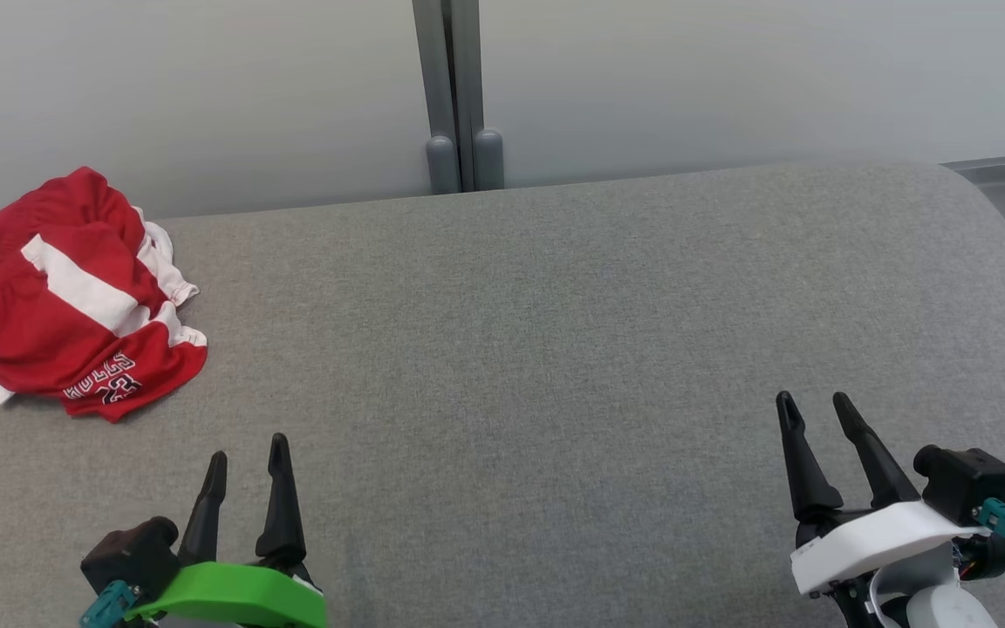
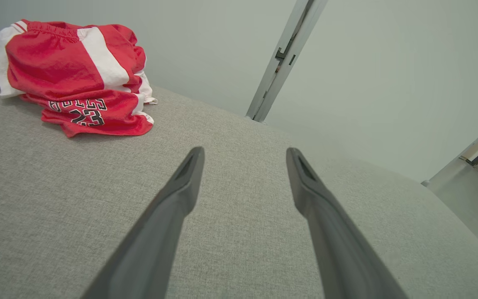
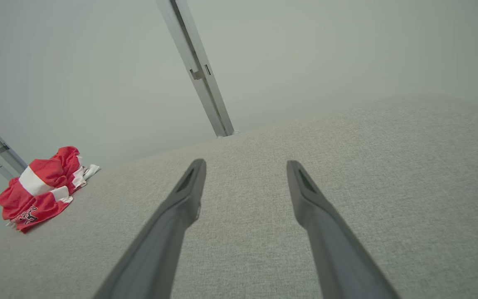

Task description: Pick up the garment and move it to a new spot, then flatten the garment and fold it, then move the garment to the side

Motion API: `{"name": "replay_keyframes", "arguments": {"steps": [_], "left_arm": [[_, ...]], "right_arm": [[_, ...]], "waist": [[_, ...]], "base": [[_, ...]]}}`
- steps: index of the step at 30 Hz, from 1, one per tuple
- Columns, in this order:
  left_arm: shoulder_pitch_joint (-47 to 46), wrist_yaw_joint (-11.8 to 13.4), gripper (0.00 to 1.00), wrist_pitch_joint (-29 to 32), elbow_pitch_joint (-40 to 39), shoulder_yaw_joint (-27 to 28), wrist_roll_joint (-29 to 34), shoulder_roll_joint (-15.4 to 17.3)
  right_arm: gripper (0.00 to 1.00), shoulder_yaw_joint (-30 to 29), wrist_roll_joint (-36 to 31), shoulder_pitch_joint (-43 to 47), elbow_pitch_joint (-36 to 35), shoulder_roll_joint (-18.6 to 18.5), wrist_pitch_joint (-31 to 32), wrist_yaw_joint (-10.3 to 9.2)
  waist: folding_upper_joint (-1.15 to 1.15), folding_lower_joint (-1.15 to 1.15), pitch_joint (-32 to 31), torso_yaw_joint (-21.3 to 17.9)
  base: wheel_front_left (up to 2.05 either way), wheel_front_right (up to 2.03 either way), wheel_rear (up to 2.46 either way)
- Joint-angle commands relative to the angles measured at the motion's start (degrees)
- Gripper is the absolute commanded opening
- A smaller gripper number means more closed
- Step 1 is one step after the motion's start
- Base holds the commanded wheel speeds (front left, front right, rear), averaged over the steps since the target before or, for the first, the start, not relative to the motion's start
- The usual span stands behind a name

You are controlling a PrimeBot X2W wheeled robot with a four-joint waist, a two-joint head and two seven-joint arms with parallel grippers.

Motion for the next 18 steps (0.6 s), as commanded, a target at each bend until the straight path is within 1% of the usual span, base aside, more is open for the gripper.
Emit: {"name": "replay_keyframes", "arguments": {"steps": [1, 18], "left_arm": [[0.23, -0.17, 1.0, -0.62, -0.04, -0.06, 1.61, 0.44], [0.92, -0.08, 1.0, -2.78, 2.08, -1.01, 8.23, 0.51]], "right_arm": [[1.0, 0.24, -1.61, 0.2, -0.21, -0.33, -0.72, 0.02], [1.0, 1.37, -10.39, -0.32, 1.81, -0.41, -2.9, 0.03]], "waist": [[0.0, 0.0, -0.01, 0.0], [0.0, 0.0, -0.02, 0.2]], "base": [[0.0, 0.0, 0.0], [0.0, 0.0, 0.0]]}}
